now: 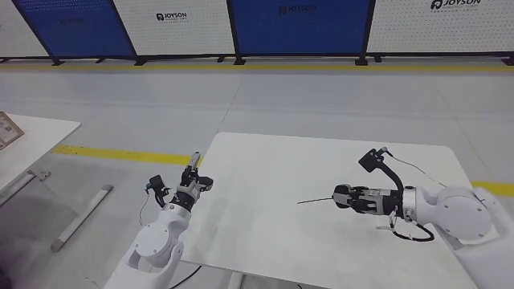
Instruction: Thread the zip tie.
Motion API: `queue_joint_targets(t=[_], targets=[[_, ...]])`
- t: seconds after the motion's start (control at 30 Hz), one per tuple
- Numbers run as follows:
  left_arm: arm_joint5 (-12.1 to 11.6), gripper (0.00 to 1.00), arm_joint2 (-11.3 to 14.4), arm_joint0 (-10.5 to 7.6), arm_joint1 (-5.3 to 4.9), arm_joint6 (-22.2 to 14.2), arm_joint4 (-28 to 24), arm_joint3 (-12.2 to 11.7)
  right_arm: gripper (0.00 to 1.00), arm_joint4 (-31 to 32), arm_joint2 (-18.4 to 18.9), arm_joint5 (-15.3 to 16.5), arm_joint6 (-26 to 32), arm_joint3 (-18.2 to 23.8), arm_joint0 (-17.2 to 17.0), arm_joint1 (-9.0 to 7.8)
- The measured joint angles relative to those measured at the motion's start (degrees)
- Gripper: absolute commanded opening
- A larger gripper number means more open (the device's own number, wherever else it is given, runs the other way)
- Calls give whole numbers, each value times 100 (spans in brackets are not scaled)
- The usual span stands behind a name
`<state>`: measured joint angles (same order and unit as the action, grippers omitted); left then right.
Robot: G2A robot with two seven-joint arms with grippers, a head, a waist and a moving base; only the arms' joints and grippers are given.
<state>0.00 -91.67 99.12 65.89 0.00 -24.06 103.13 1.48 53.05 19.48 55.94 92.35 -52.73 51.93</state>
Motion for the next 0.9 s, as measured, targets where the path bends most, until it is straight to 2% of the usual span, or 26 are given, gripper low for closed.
queue_joint_targets(t=[0.33,0.5,0.63,0.9], targets=[[0,100,0,0,0,0,0,0,0,214,98,0,-413,-35,-110,3],[0,100,0,0,0,0,0,0,0,459,-78,0,-330,50,36,14],[0,100,0,0,0,0,0,0,0,1016,-298,0,-678,37,127,-26],[0,100,0,0,0,0,0,0,0,1038,-367,0,-816,-68,155,-36]])
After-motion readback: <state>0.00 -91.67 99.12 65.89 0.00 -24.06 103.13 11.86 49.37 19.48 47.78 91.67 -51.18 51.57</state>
